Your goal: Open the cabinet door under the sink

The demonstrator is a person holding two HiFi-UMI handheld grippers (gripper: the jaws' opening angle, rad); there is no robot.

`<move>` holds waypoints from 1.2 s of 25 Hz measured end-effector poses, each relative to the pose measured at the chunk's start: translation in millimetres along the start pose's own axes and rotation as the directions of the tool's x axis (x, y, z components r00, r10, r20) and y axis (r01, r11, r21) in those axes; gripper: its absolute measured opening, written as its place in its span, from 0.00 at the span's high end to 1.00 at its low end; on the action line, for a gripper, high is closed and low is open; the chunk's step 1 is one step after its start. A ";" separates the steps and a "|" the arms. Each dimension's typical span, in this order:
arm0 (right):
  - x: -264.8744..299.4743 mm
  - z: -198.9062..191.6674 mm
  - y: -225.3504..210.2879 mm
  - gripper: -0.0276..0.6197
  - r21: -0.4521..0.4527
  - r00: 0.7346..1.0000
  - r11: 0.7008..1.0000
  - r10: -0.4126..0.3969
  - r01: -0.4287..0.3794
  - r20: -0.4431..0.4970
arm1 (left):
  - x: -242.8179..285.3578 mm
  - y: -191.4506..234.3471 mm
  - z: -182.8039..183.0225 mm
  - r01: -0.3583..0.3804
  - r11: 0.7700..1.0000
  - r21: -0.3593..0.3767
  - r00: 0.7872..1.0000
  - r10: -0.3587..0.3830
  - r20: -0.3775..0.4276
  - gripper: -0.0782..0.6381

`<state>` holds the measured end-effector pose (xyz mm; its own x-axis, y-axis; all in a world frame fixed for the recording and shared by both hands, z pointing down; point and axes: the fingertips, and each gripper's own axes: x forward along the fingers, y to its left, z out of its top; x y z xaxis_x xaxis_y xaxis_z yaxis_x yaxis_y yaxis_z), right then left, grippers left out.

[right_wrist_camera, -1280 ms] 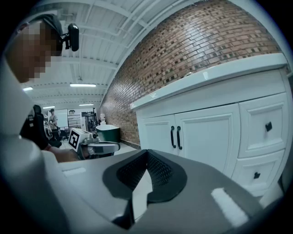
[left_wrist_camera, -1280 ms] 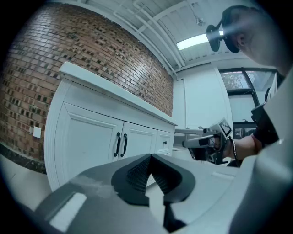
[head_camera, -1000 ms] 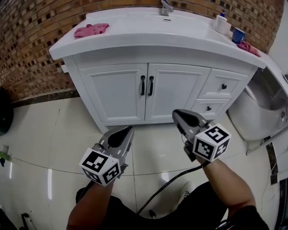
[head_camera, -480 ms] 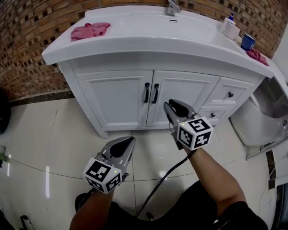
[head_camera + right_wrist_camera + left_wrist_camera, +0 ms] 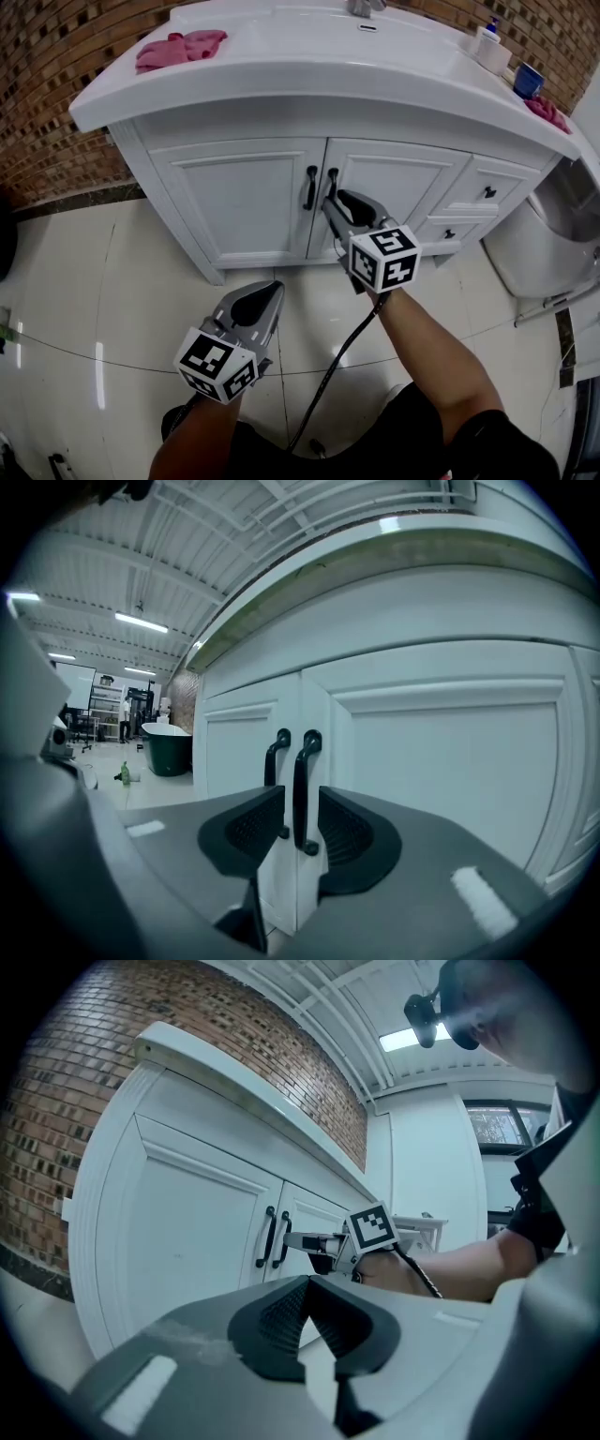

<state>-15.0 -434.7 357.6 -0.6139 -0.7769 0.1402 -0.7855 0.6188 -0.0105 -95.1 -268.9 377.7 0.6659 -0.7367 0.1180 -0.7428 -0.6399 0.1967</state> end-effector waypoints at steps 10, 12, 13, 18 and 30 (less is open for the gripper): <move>10.2 8.3 -0.7 0.88 0.003 0.998 0.999 -0.043 0.043 0.047 | -11.6 5.2 2.5 -0.023 1.000 -0.005 1.000 0.023 0.006 0.89; 9.5 7.4 0.1 0.88 0.030 0.998 0.999 -0.044 0.042 0.035 | -12.9 4.7 1.5 -0.024 1.000 -0.007 1.000 0.024 0.003 0.89; 8.8 7.3 0.6 0.88 0.038 0.999 0.998 -0.043 0.041 0.027 | -12.9 4.2 0.6 -0.023 1.000 -0.009 1.000 0.023 0.001 0.89; -3.9 4.3 8.1 0.88 0.040 1.000 0.999 -0.010 0.010 0.008 | -9.5 -6.7 -5.1 0.003 1.000 0.002 1.000 -0.003 -0.012 0.89; -71.6 -6.3 31.5 0.88 0.086 0.997 0.994 0.065 -0.061 -0.034 | -11.8 -55.6 -0.1 0.106 0.994 0.010 0.994 -0.106 -0.014 0.89</move>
<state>4.7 -358.8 353.5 -0.6603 -0.7308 0.1731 -0.7501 0.6531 -0.1039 -61.6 -224.6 365.5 0.7419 -0.6614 0.1099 -0.6684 -0.7168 0.1983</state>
